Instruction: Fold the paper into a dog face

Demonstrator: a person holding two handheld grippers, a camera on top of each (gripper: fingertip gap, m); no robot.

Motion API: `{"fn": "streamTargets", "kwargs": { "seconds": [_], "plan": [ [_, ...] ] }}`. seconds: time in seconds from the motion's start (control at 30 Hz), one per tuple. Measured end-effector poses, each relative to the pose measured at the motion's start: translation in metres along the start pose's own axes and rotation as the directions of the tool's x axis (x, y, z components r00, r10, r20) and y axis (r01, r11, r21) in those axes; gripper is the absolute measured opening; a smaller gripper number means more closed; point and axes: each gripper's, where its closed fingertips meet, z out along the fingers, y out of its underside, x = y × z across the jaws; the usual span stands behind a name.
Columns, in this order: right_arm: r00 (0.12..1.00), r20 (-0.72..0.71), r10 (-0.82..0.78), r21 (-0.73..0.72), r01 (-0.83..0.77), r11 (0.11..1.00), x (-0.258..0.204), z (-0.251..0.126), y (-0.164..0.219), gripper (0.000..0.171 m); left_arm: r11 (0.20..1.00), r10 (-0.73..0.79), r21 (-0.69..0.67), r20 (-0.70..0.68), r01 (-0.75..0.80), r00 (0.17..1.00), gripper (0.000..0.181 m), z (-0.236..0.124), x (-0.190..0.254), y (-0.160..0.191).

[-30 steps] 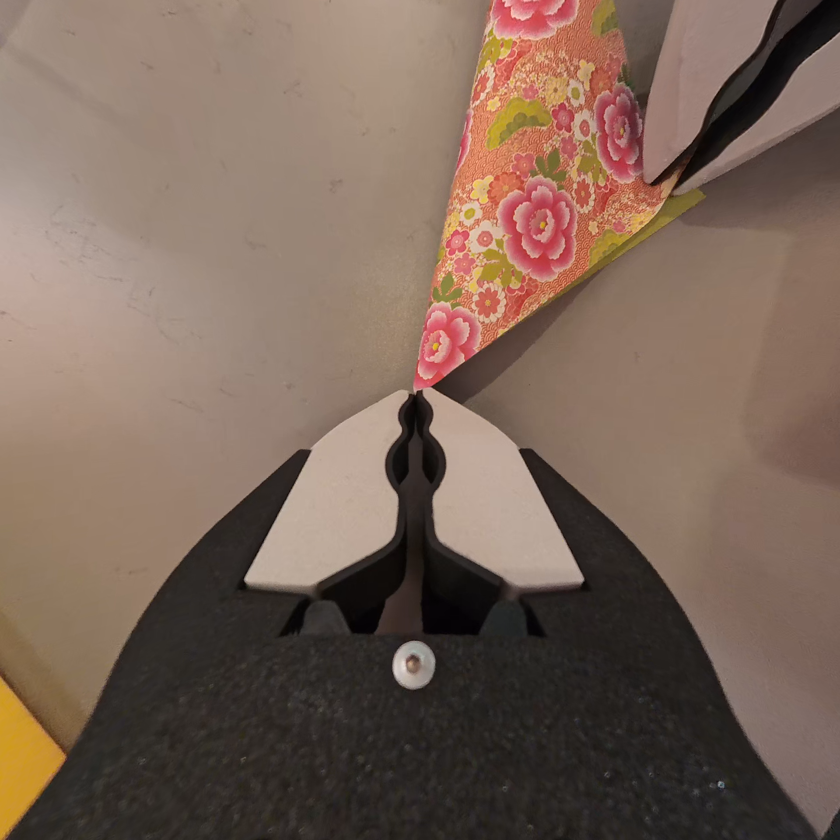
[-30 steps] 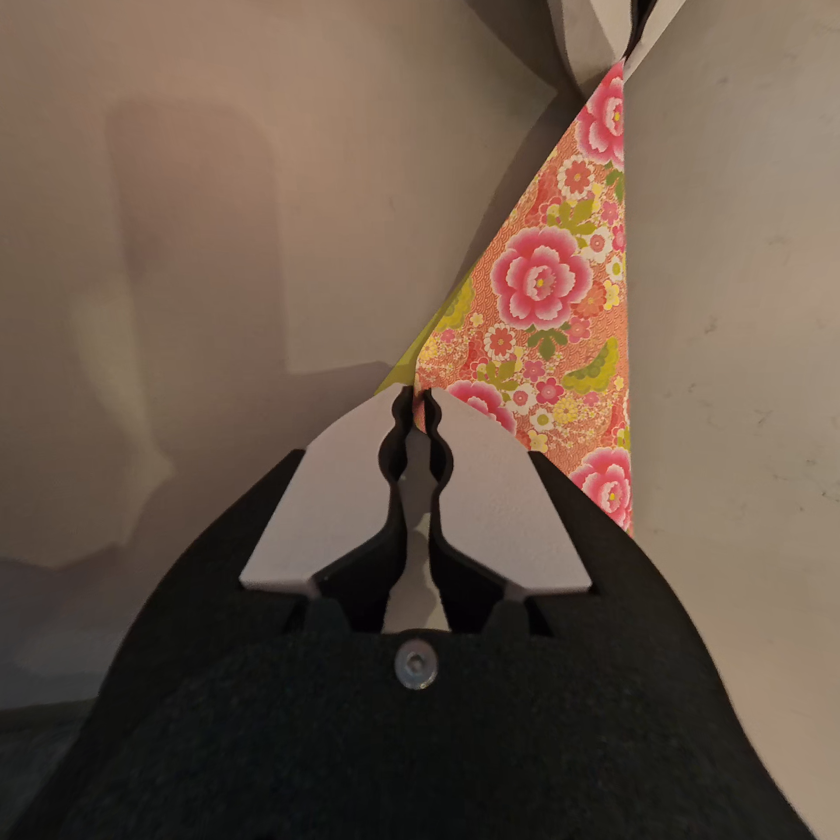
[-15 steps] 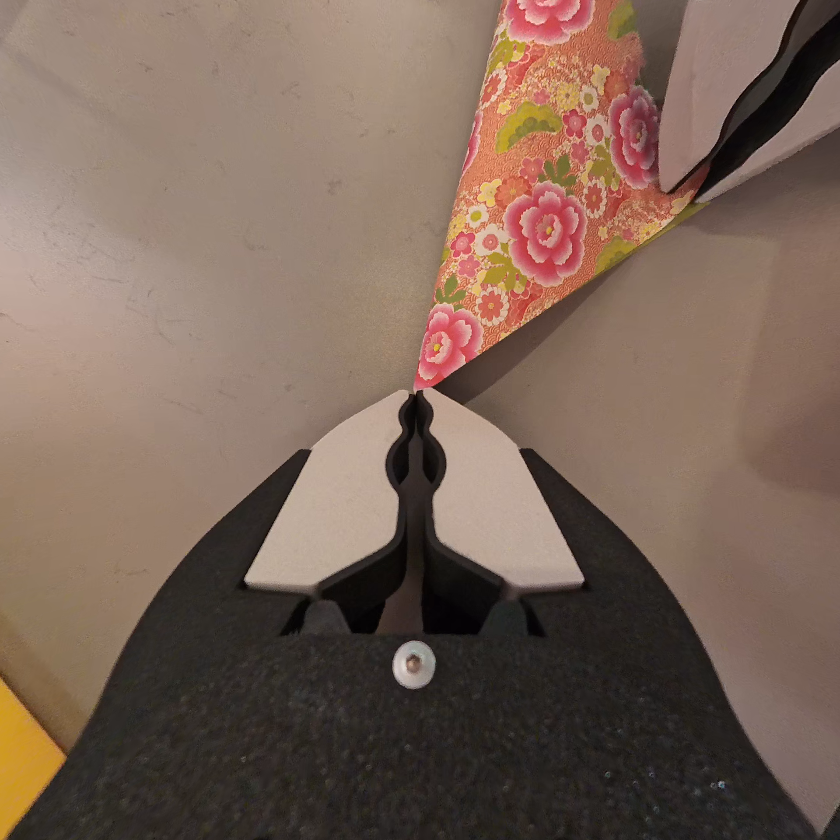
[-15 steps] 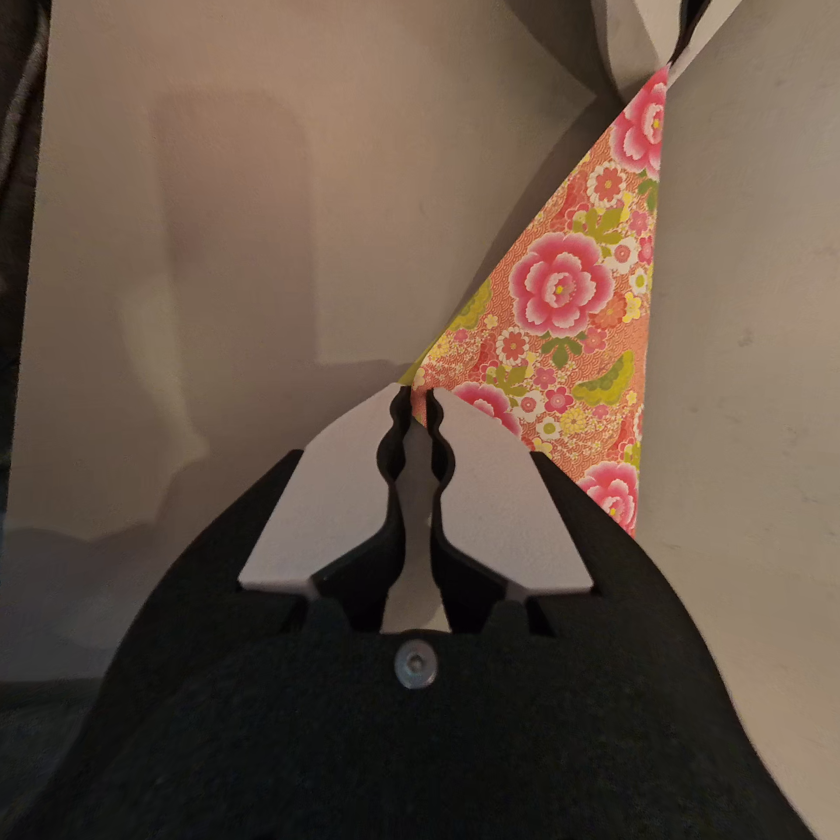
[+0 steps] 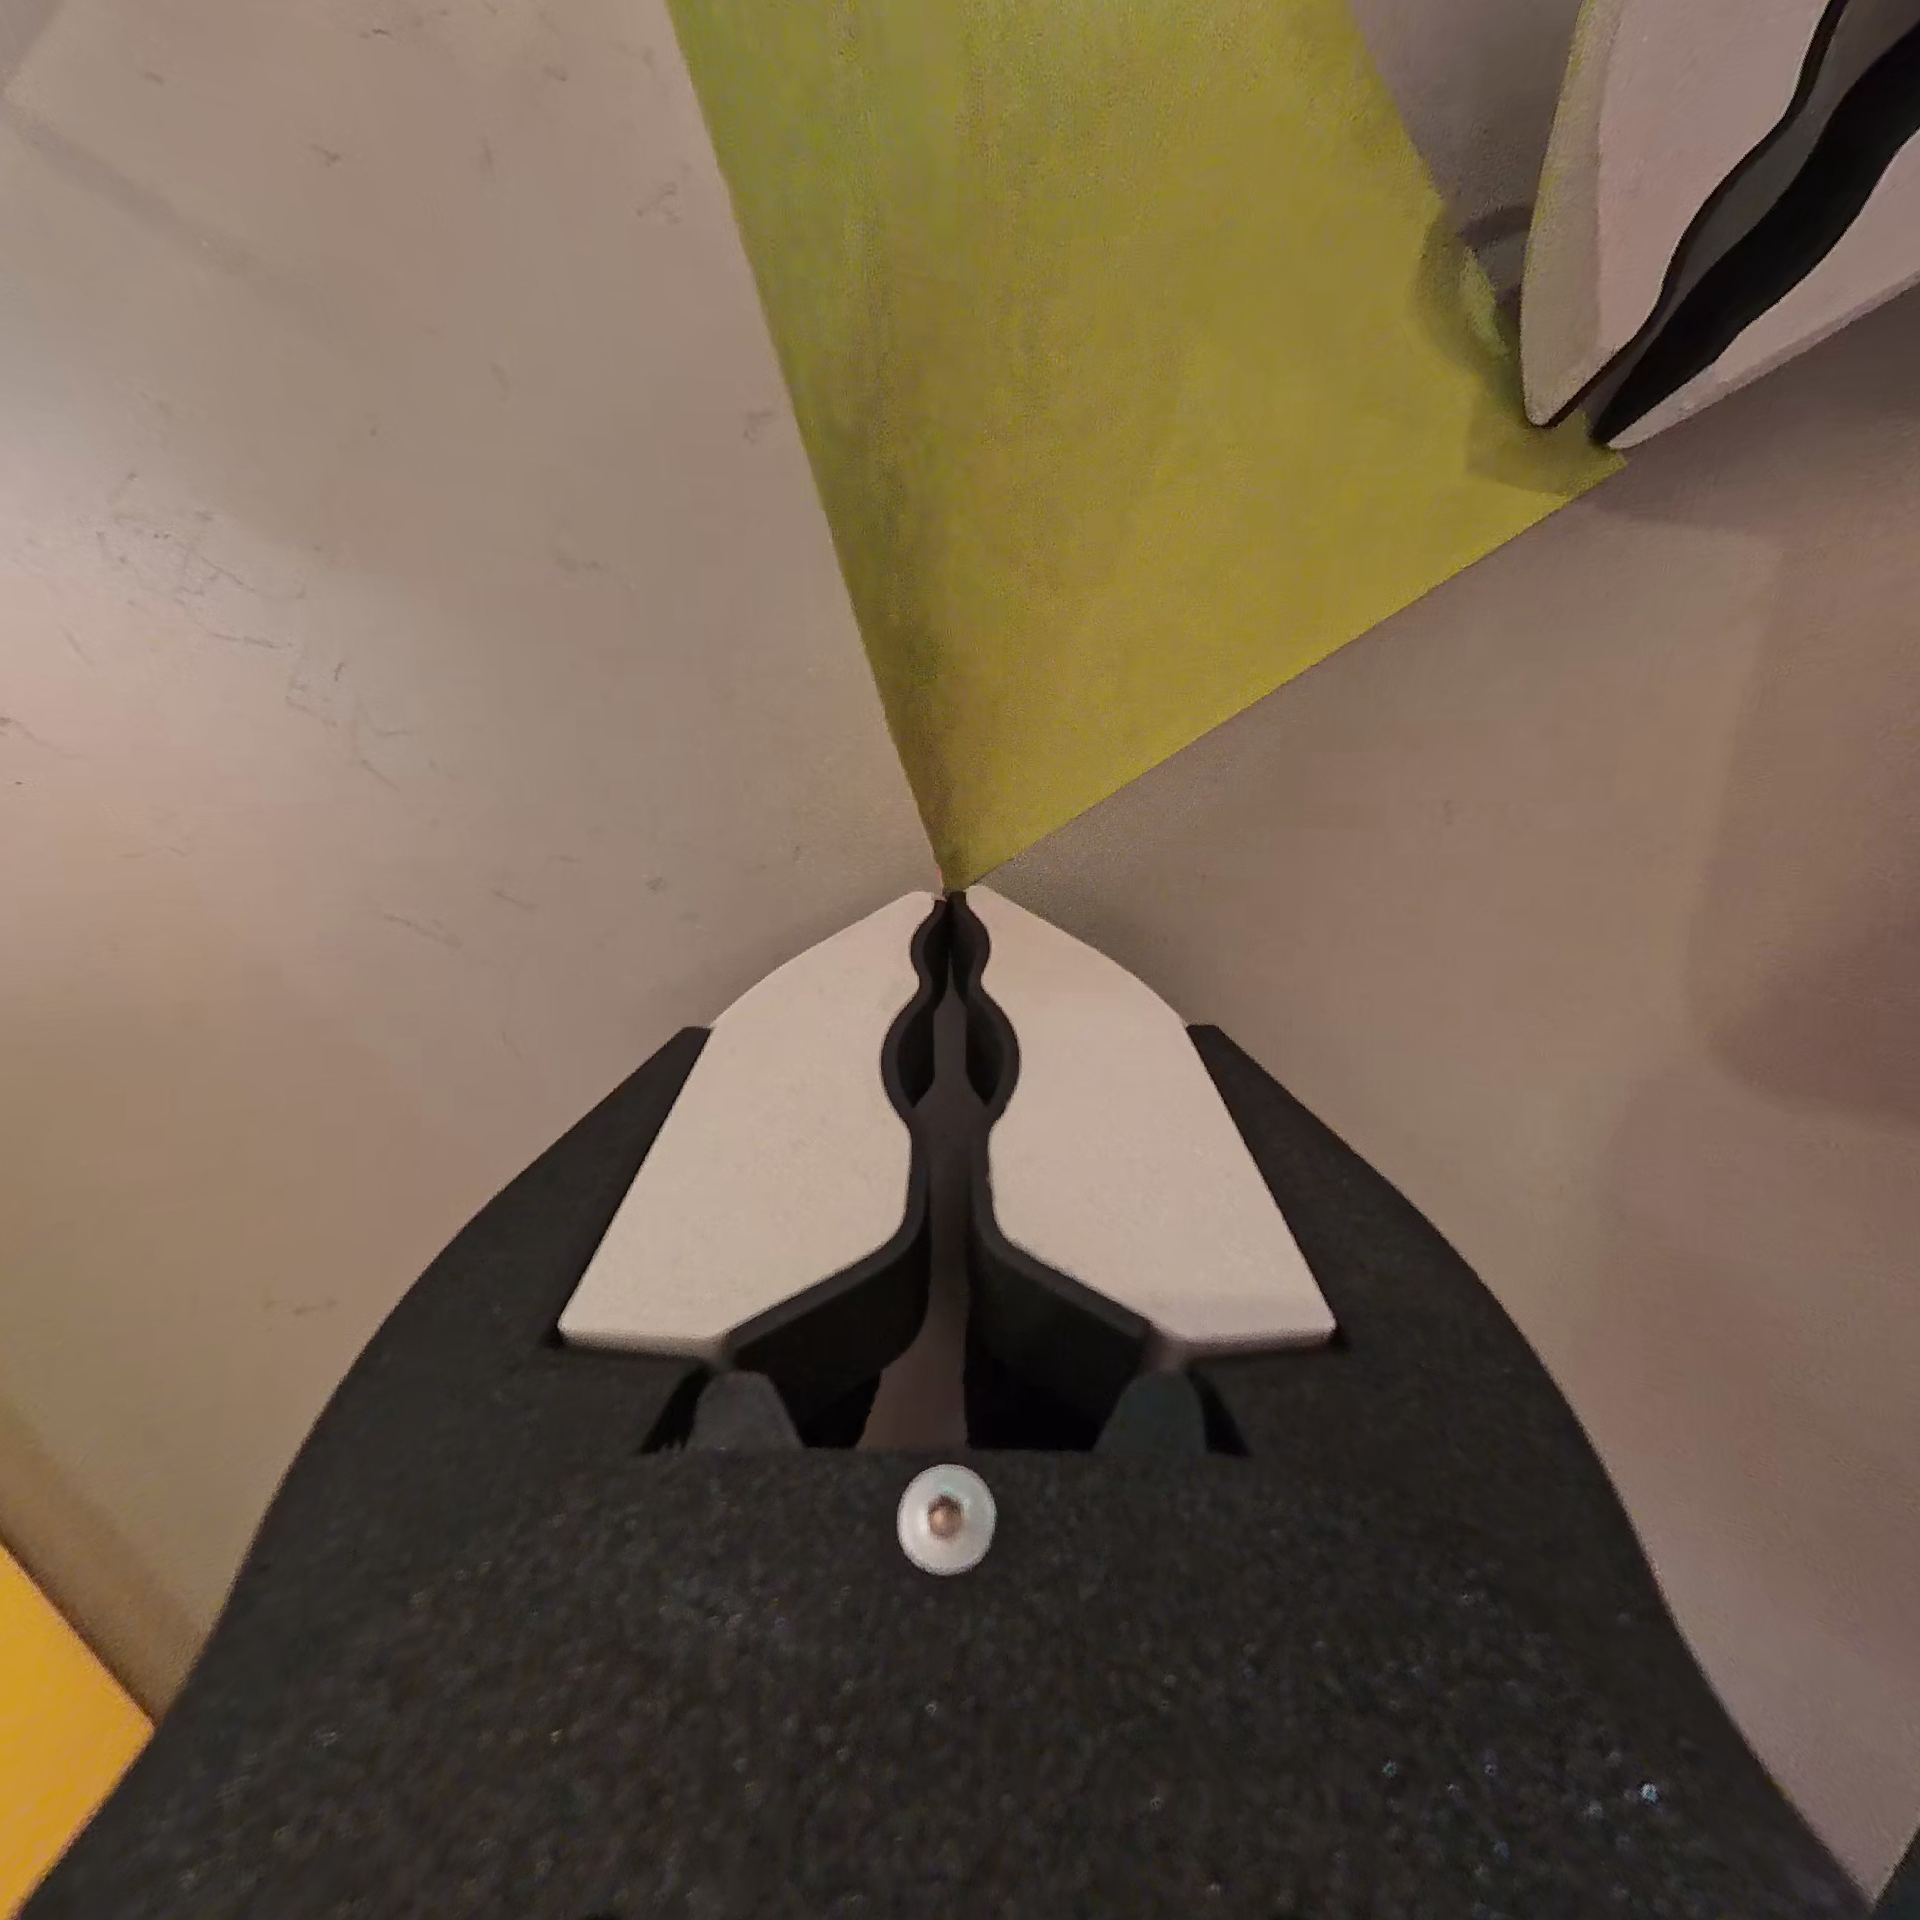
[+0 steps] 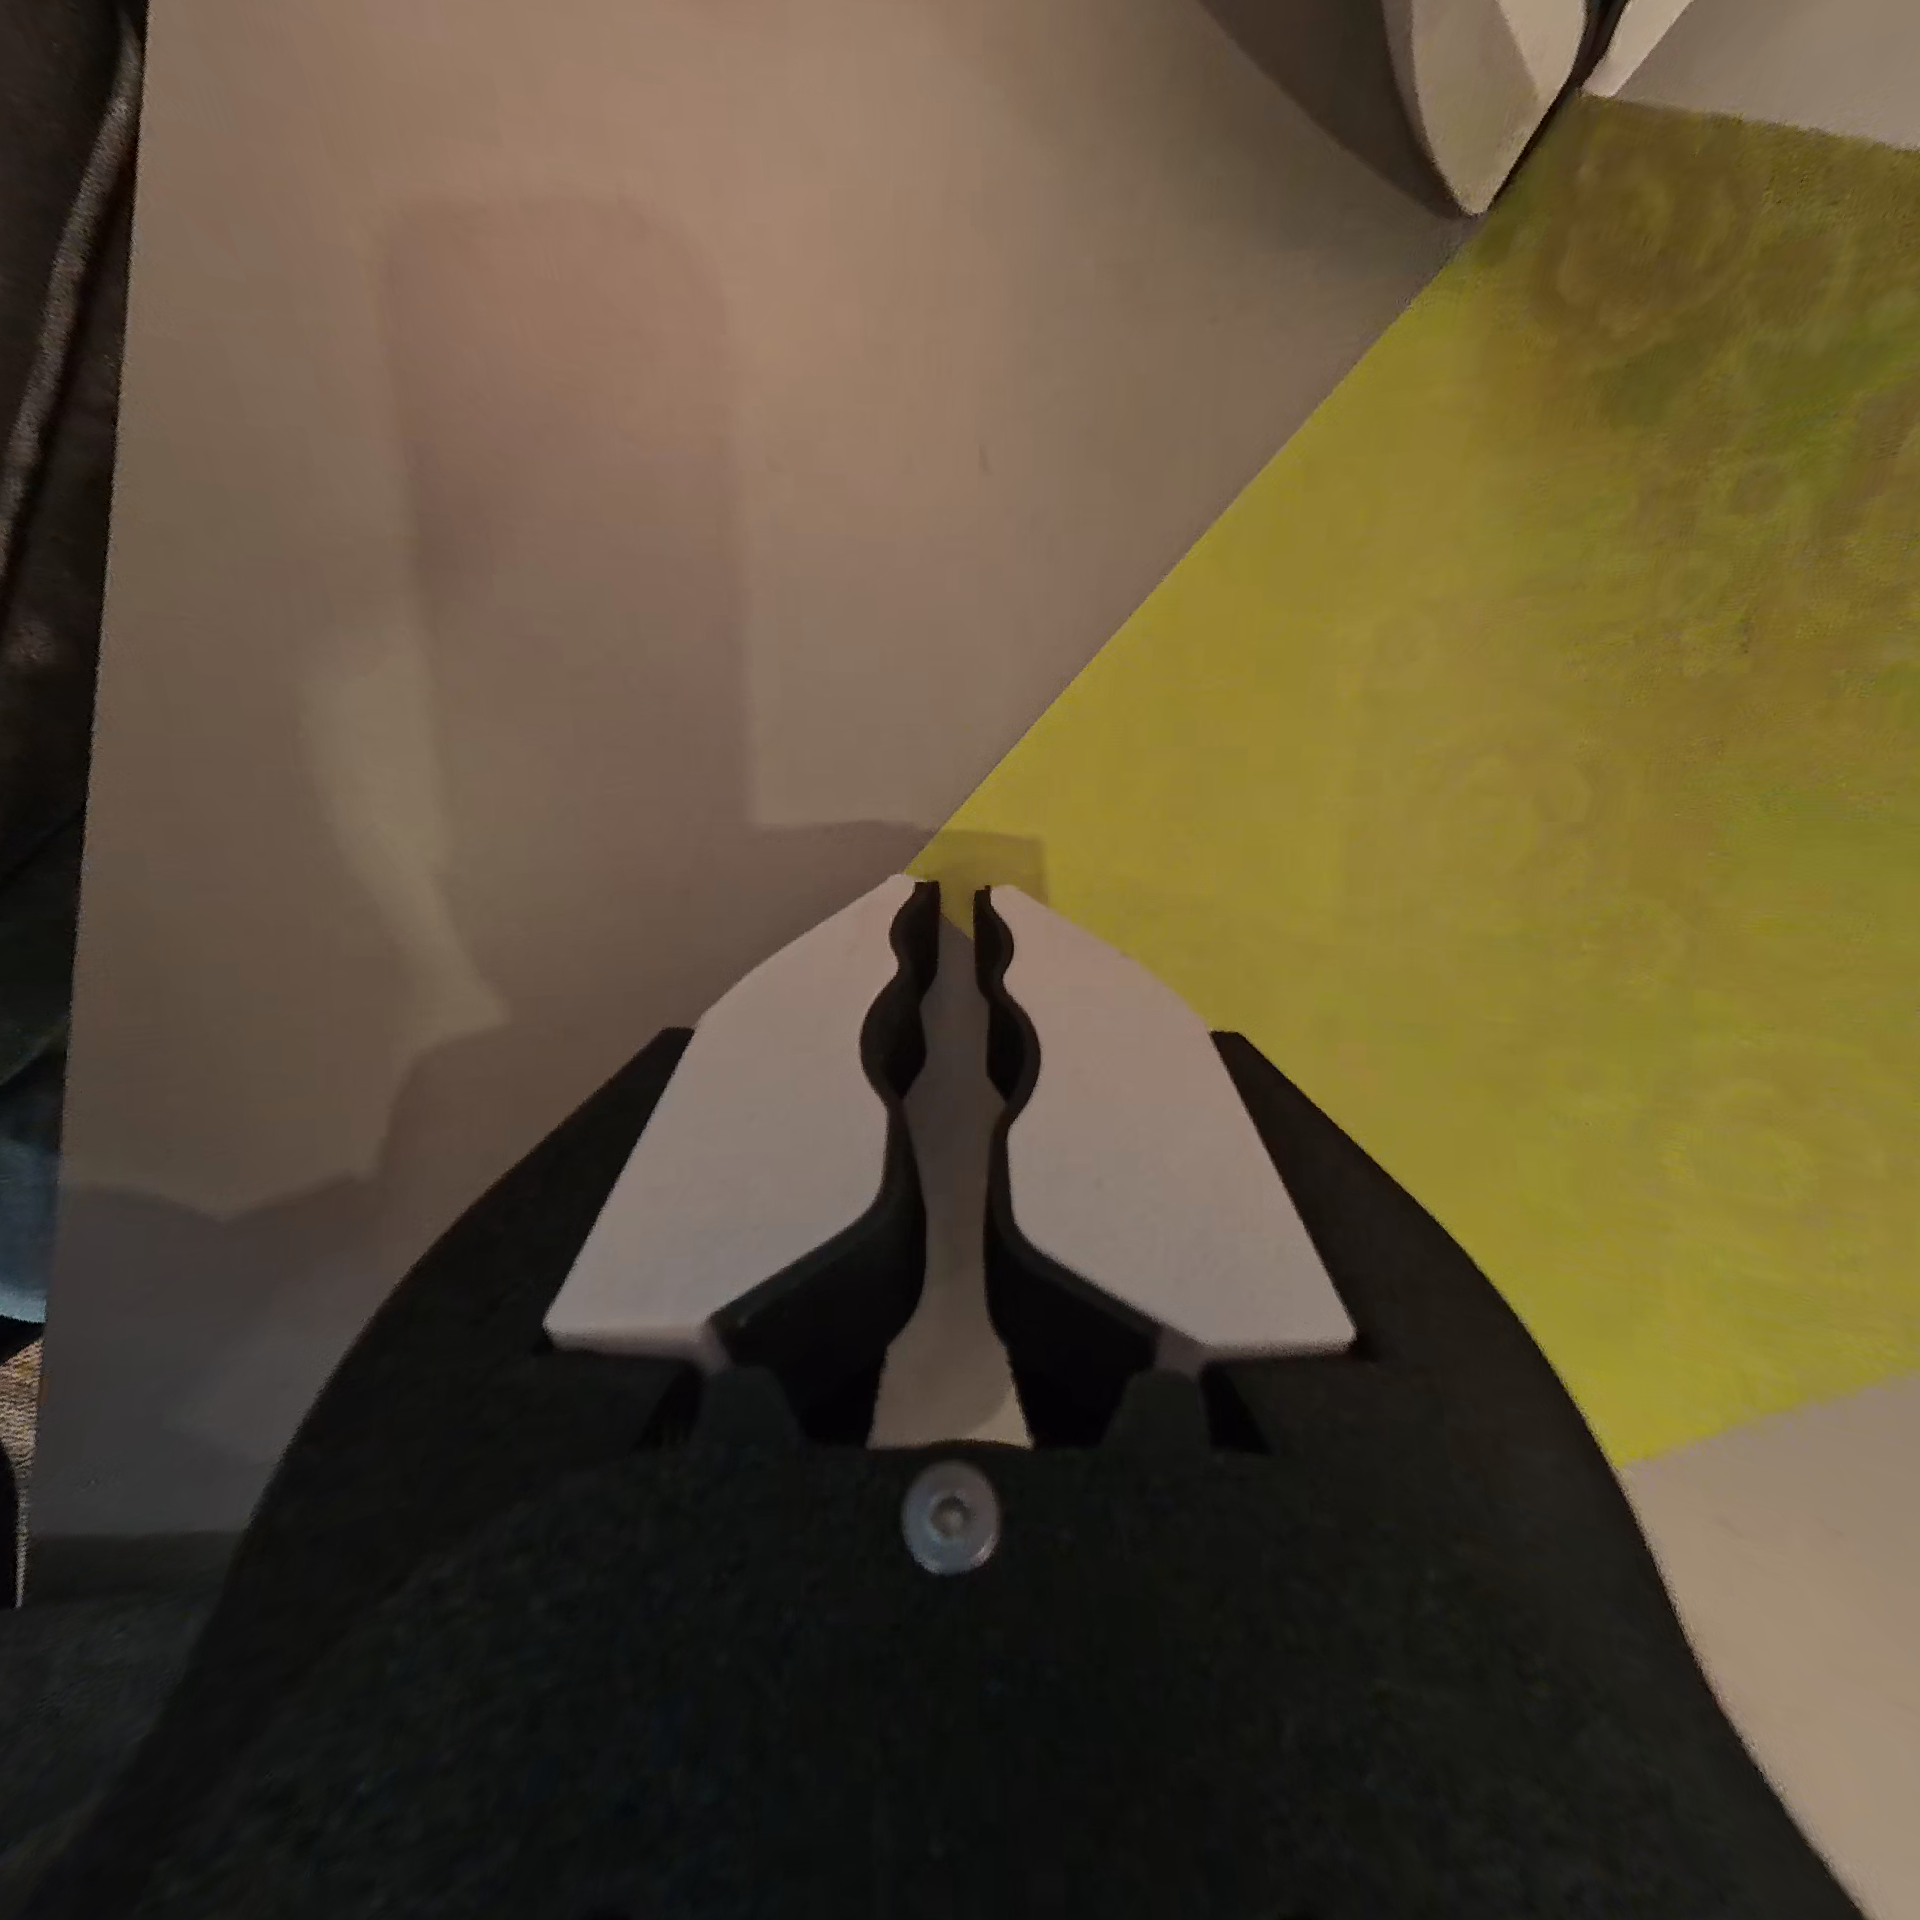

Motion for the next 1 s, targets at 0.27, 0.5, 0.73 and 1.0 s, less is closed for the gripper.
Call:
{"fn": "streamTargets", "kwargs": {
  "seconds": [0.27,0.5,0.73,1.0],
  "plan": [
    [0.982,-0.117,0.146,0.223,-0.118,0.968,0.049,-0.044,-0.018,0.016,1.000,0.011,0.005,-0.002,-0.011,1.000,0.000,0.000,0.001,-0.001],
    [0.923,-0.006,0.385,0.478,-0.336,0.811,0.125,-0.100,-0.050,0.031,1.000,0.026,0.000,-0.002,-0.026,1.000,0.000,0.001,0.003,-0.002],
    [0.937,0.132,0.322,0.372,-0.348,0.860,0.117,-0.076,-0.058,0.000,1.000,0.027,-0.005,-0.007,-0.027,1.000,0.000,0.000,0.003,-0.001],
    [0.946,-0.324,0.022,0.162,0.033,0.986,0.102,-0.063,-0.037,0.000,0.999,-0.048,-0.020,-0.025,0.047,0.999,0.000,-0.002,-0.002,0.003]
  ]
}}
